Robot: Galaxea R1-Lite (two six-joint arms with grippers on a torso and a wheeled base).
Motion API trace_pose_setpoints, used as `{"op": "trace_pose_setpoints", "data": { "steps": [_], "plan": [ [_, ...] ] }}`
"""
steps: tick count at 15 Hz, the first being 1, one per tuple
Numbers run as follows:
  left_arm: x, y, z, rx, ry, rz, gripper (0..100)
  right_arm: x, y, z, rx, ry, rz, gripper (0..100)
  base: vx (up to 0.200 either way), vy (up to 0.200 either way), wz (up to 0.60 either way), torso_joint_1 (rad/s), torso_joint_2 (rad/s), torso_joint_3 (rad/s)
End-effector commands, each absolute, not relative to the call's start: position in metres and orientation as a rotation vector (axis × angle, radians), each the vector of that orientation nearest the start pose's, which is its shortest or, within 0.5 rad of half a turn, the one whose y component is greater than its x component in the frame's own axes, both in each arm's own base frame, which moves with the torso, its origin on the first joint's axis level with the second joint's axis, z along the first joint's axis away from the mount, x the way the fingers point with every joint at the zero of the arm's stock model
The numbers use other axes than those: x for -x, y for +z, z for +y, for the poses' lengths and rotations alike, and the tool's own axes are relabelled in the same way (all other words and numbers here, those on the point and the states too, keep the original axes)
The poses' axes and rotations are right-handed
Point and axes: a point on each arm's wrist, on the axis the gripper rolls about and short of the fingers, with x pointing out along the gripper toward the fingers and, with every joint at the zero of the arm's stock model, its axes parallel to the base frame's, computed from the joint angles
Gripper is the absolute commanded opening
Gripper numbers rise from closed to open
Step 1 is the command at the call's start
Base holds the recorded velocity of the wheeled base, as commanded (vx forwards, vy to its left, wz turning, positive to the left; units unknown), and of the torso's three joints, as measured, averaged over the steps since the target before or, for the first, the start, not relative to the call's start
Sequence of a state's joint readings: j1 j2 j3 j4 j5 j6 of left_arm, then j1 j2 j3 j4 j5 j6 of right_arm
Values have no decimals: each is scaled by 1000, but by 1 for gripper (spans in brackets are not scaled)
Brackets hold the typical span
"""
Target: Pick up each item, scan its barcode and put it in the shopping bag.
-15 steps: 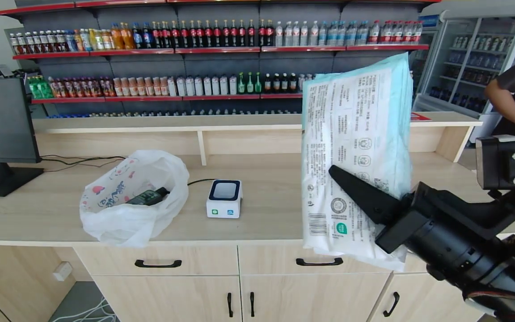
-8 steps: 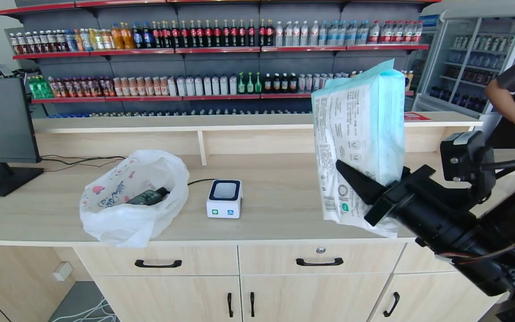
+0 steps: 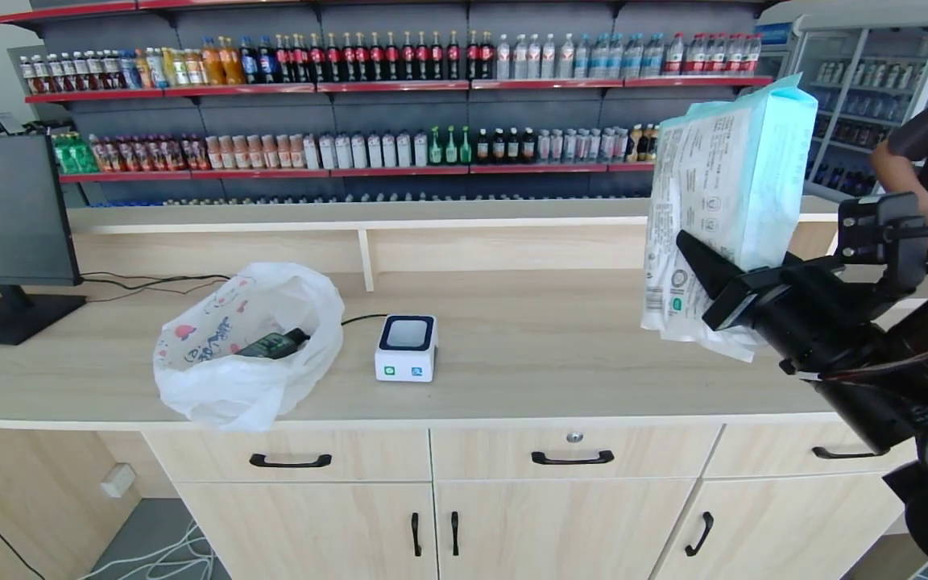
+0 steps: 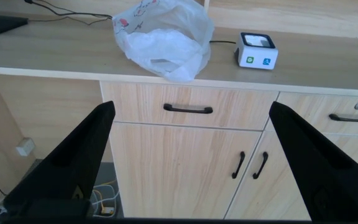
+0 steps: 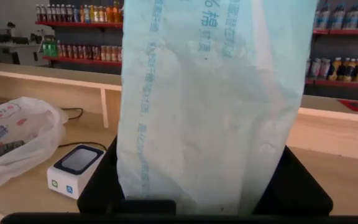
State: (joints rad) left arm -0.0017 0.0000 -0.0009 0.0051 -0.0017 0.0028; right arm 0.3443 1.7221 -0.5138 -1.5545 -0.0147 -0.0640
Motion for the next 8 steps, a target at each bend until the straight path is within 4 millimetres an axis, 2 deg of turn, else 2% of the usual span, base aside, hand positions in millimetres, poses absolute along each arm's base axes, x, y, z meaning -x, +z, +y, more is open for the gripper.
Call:
{"op": "trace_pose_setpoints", "data": {
  "steps": [1,3,8],
  "plan": [
    [23,75,0,-3,-3,5,100,-266,189,95,-10,318,-336,0,0,0,0,0,0,0],
    [23,75,0,0,-3,5,100,-266,188,99,-43,328,-335,0,0,0,0,0,0,0],
    [23,75,0,0,-3,3,100,-265,187,98,-61,325,-327,0,0,200,0,8,4,5]
  ]
}}
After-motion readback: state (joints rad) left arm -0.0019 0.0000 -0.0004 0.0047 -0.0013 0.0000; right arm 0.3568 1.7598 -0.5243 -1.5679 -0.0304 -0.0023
